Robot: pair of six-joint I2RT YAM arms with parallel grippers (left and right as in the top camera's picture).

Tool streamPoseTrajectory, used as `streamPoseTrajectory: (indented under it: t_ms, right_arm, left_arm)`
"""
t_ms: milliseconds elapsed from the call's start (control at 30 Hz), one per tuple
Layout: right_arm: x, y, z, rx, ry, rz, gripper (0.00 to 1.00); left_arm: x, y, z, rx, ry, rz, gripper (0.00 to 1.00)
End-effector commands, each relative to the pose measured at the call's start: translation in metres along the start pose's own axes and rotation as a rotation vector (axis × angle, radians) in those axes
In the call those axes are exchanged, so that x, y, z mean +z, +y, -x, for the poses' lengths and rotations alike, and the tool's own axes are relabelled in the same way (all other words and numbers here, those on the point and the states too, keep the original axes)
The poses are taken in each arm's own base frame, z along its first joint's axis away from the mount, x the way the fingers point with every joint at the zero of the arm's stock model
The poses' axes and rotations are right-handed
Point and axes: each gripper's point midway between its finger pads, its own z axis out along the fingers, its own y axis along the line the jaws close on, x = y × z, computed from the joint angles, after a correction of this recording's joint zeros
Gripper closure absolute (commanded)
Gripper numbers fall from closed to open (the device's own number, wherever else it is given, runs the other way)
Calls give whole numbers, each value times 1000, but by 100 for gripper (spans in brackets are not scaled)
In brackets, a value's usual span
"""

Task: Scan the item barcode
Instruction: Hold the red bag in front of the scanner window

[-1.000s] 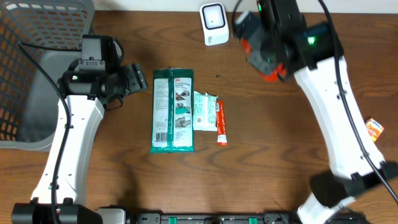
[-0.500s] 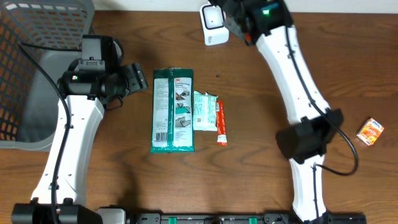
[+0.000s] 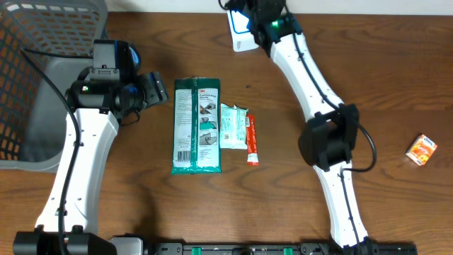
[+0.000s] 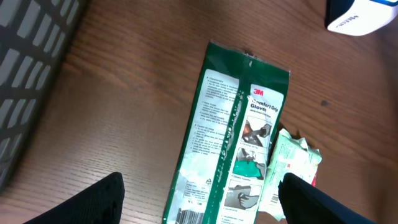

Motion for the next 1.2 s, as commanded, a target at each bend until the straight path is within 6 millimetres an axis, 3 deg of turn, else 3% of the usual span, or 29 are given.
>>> streamPoseTrajectory:
  t_ms: [0, 200, 433, 600, 767, 1167]
  right_arm:
    - [11, 14, 1, -88, 41, -18, 99]
    - [14, 30, 12, -108, 25, -6, 99]
    - [-3, 1, 28, -209, 77, -190, 99]
    - [-10, 20, 37, -265, 77, -152, 99]
    - [-13, 41, 29, -286, 112, -79, 99]
    - [-11, 43, 31, -121, 71, -52, 99]
  left_arm:
    - [3, 4, 0, 10, 6, 15, 20]
    - [3, 4, 0, 10, 6, 15, 19]
    - [3, 4, 0, 9, 6, 15, 20]
    - [3, 4, 0, 10, 5, 15, 20]
    - [3, 4, 0, 9, 6, 15, 19]
    - [3, 4, 0, 10, 6, 15, 19]
